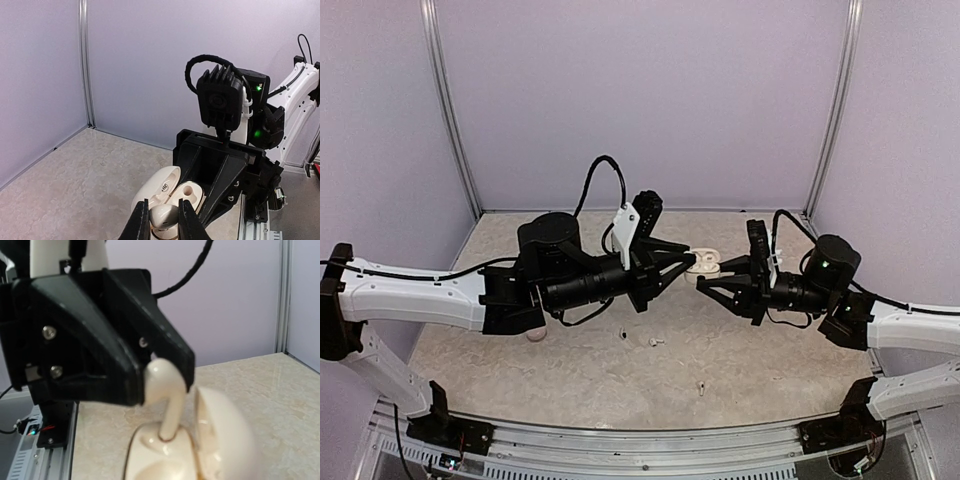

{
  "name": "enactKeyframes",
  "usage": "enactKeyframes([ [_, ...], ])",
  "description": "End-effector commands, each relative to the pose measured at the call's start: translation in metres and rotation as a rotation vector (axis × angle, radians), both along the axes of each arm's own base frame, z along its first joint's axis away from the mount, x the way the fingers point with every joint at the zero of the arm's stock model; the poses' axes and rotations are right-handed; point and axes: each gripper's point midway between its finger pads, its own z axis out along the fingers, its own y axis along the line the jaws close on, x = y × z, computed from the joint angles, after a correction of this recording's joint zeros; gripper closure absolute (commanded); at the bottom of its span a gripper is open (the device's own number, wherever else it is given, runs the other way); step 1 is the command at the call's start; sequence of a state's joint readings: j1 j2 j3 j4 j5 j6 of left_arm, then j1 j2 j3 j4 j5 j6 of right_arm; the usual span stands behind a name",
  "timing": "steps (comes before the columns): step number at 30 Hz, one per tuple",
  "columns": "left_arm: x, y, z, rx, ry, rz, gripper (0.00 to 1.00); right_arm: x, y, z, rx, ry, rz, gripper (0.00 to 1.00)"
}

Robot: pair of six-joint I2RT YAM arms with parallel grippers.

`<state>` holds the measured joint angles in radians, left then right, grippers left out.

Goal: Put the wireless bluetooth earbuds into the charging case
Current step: Insert the left earbud into the left side groove of the charging case.

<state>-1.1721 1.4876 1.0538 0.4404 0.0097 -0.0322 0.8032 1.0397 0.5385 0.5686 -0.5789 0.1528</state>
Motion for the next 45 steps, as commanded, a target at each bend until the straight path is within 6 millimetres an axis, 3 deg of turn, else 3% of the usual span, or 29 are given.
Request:
enactKeyframes([
  [1,0.003,-0.002,-0.028,0.079,0.000,0.033,0.90,-0.008,-0.005,0.026,0.083,-0.052,0.004,1.00],
  [16,0.001,-0.005,-0.040,0.127,0.009,0.034,0.87,-0.010,-0.008,0.031,0.106,-0.073,0.001,1.00],
  [45,0.000,-0.009,-0.036,0.131,0.021,0.018,0.79,-0.007,-0.008,0.025,0.093,-0.068,-0.015,1.00],
])
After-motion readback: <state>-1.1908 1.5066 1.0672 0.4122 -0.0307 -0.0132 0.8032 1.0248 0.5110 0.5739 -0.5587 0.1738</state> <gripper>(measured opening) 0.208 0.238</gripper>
